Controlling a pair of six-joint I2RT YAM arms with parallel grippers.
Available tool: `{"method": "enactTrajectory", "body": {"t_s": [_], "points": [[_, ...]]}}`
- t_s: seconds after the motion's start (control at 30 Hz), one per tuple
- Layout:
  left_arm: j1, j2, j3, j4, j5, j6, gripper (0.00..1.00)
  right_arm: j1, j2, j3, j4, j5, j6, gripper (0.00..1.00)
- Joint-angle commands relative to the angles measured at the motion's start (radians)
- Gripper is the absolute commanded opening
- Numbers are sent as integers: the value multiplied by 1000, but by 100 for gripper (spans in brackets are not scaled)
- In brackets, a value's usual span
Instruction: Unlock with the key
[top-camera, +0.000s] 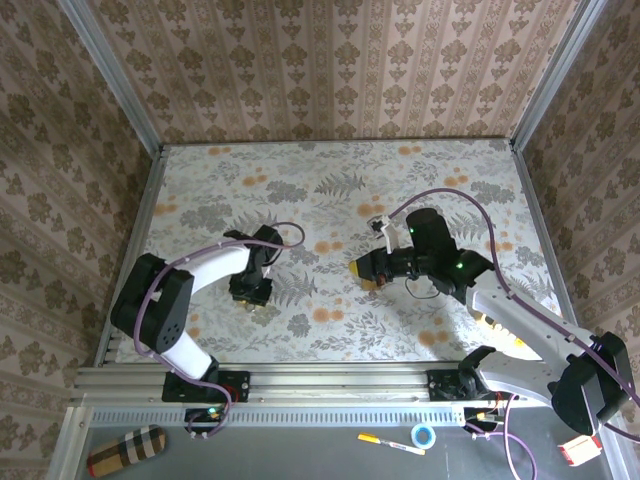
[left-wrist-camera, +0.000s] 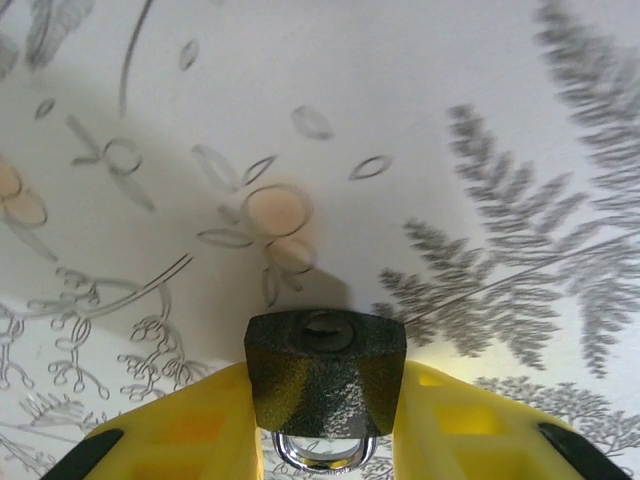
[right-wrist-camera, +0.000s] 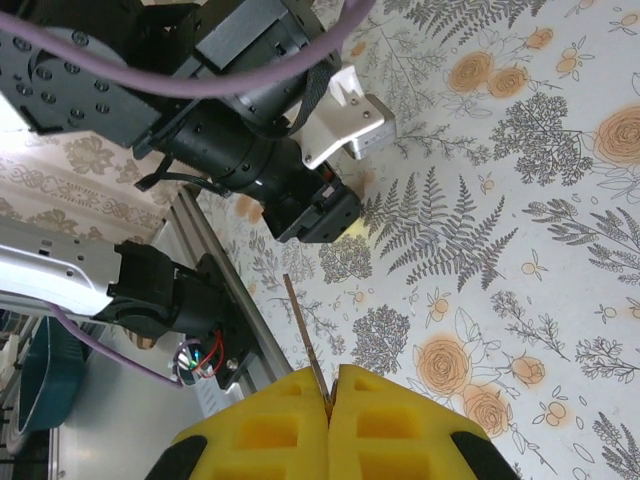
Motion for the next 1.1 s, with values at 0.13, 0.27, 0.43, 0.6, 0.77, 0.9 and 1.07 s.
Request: {"method": "enactTrajectory", "body": {"t_s": [0.13, 0.27, 0.43, 0.6, 0.77, 0.9, 1.07], "points": [[-143, -30, 73, 332, 23, 211, 24, -111, -49, -12, -171, -63, 1, 0], [-182, -95, 71, 468, 80, 397, 21, -194, -43, -3, -282, -105, -11, 0], [-201, -173, 60, 571, 201, 661, 19, -194, 17, 12, -308, -141, -1, 0], [-245, -245, 10, 619, 249, 923, 18, -188, 34, 23, -341, -146, -16, 0], [-299, -248, 26, 561, 170, 1061, 16, -158, 52, 45, -375, -122, -36, 0], [-350, -269, 16, 571, 122, 1138, 15, -119, 75, 54, -371, -105, -44, 0], [-397, -280, 34, 553, 109, 1214, 15, -79, 110, 68, -366, -99, -59, 0]]}}
